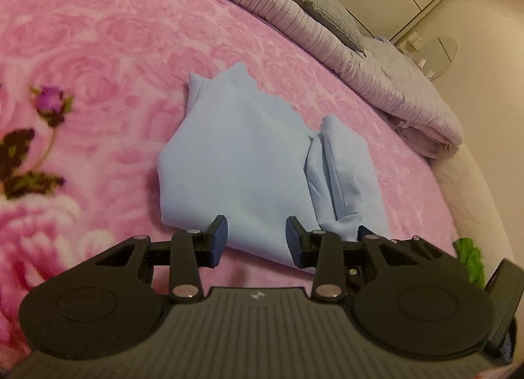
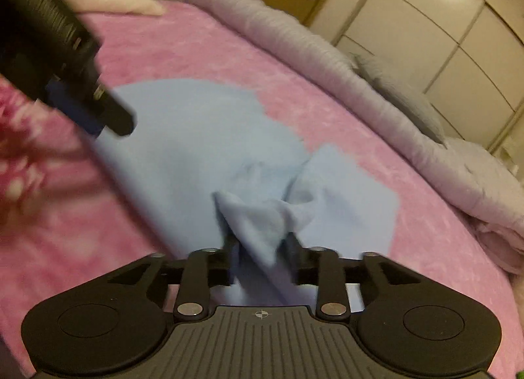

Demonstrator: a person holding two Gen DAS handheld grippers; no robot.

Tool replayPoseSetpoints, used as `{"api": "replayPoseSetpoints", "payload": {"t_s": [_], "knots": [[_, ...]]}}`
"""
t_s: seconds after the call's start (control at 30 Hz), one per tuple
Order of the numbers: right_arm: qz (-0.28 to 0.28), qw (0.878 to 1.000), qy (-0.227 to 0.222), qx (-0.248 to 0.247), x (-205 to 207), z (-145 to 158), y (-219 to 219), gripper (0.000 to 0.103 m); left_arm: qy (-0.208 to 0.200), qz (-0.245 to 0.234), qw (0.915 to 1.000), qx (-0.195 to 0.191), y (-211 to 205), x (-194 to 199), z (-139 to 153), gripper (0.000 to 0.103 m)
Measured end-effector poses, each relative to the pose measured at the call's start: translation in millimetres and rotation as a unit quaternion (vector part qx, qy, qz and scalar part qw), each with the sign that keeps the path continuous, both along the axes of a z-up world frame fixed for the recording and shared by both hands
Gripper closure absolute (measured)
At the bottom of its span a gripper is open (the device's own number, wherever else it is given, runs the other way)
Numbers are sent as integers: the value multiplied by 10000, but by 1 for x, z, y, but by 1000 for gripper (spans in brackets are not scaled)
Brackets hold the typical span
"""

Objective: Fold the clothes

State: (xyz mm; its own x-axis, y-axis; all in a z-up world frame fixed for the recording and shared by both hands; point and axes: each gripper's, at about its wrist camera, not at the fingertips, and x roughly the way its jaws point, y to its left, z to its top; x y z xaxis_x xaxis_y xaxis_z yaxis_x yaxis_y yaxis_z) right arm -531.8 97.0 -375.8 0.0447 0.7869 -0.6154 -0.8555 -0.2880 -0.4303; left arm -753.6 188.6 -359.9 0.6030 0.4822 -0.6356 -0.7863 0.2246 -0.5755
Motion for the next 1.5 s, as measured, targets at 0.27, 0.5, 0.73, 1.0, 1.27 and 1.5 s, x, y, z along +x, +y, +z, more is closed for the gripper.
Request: {"api": "replayPoseSetpoints", "payload": {"t_s": [0.27, 0.5, 0.73, 1.0, 1.27, 1.5], "knots": [[-1021, 9496, 2959, -180, 104, 65, -3, 60, -884, -235, 9955, -249, 16, 15, 6, 68], [-3035, 8183, 4810, -832, 230, 33, 35, 60, -1220, -323, 9894, -712, 65, 54, -10, 64], [-2973, 7474, 5821, -1187, 251, 6, 63, 65, -1707, -308, 9749, -1397, 107, 83, -37, 62], [-2833, 7087, 6353, -1177, 261, -14, 46, 65, -1871, -698, 9689, -1462, 126, 113, -50, 62], [-2500, 7050, 6537, -1150, 251, -16, 49, 65, -1828, -1167, 9733, -749, 116, 115, -36, 93], [-1589, 7659, 6141, -1054, 204, 21, 58, 67, -1543, -799, 9845, 220, 85, 49, 2, 95]]}}
